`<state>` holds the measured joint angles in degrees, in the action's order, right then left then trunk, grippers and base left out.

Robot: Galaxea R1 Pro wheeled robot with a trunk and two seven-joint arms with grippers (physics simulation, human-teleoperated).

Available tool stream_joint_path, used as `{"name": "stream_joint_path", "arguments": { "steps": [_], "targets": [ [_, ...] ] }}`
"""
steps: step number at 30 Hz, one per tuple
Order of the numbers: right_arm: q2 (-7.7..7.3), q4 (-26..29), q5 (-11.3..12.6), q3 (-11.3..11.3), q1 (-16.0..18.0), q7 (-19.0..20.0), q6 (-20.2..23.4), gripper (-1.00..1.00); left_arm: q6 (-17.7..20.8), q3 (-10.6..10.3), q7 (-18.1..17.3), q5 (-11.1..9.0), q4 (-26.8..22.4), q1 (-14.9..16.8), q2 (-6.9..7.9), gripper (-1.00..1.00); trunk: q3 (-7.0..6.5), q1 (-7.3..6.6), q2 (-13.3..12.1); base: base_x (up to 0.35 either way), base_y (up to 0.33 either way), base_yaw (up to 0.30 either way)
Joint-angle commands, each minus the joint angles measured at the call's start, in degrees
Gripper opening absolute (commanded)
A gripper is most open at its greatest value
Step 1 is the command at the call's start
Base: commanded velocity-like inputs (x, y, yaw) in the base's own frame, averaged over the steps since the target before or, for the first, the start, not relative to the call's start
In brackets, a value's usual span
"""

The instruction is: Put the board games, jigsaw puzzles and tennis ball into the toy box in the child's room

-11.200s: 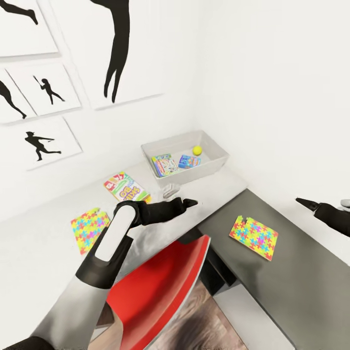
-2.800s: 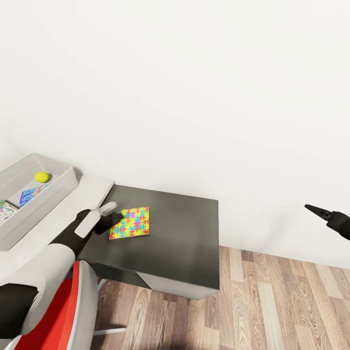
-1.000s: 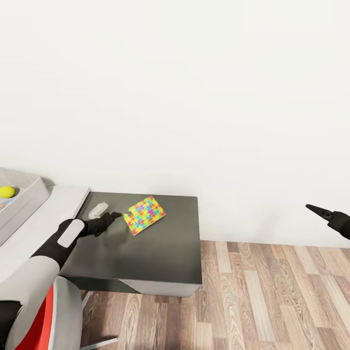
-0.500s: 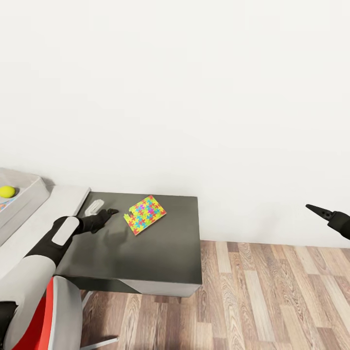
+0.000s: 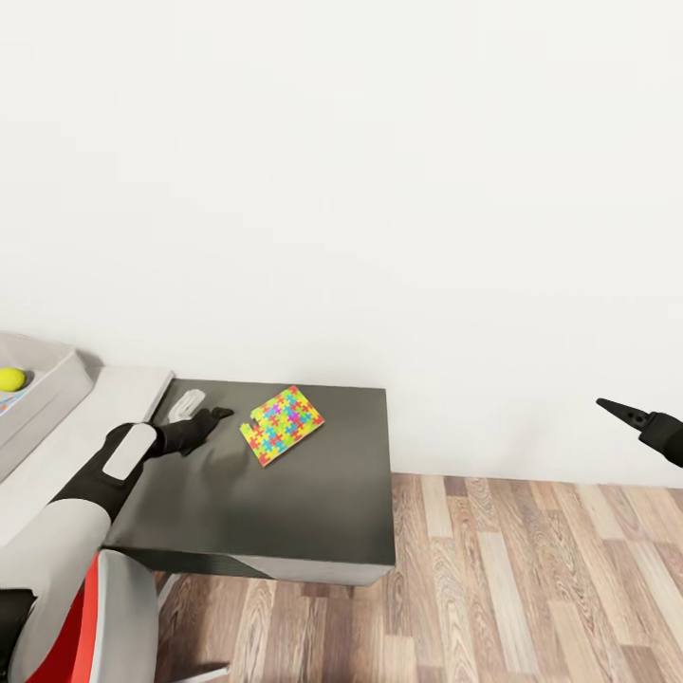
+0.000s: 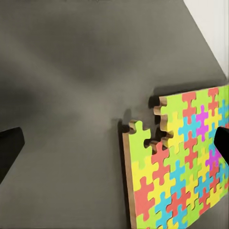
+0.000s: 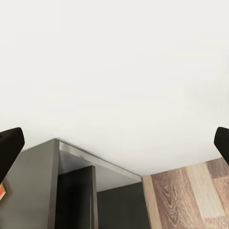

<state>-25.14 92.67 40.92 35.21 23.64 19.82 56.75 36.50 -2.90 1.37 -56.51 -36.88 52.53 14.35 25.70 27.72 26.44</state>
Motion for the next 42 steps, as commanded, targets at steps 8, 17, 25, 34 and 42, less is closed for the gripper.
{"name": "stream_joint_path", "arguments": {
  "steps": [8, 17, 25, 34, 42],
  "targets": [
    [0.00, 0.1, -0.5, 0.2, 0.1, 0.7, 0.2, 1.00, 0.0, 1.2, 0.3, -0.3, 0.8, 0.5, -0.10, 1.00, 0.08, 0.04, 0.1, 0.021, 0.000, 0.000],
    [-0.10, 0.1, -0.5, 0.2, 0.1, 1.7, 0.2, 1.00, -1.3, 1.6, 0.2, -0.3, 3.9, 0.5, 0.24, 1.00, 0.08, 0.04, 0.1, 0.000, 0.000, -0.007],
    [-0.15, 0.1, -0.5, 0.2, 0.1, 4.4, 0.2, 1.00, -2.0, 1.6, -0.8, -0.3, 4.8, 0.5, 0.22, 1.00, 0.08, 0.04, 0.1, 0.000, 0.000, -0.099],
    [-0.17, 0.1, -0.5, 0.3, 0.1, 4.9, 0.2, 1.00, -2.5, 1.6, -2.4, -0.3, 6.4, 0.5, 0.32, 1.00, 0.08, 0.04, 0.1, 0.000, 0.000, -0.260],
    [-0.11, 0.1, -0.5, 0.3, 0.1, 5.0, 0.2, 1.00, -2.6, 1.5, -2.7, -0.3, 6.6, 0.5, 0.33, 1.00, 0.08, 0.04, 0.1, 0.000, 0.000, -0.139]
  ]
}}
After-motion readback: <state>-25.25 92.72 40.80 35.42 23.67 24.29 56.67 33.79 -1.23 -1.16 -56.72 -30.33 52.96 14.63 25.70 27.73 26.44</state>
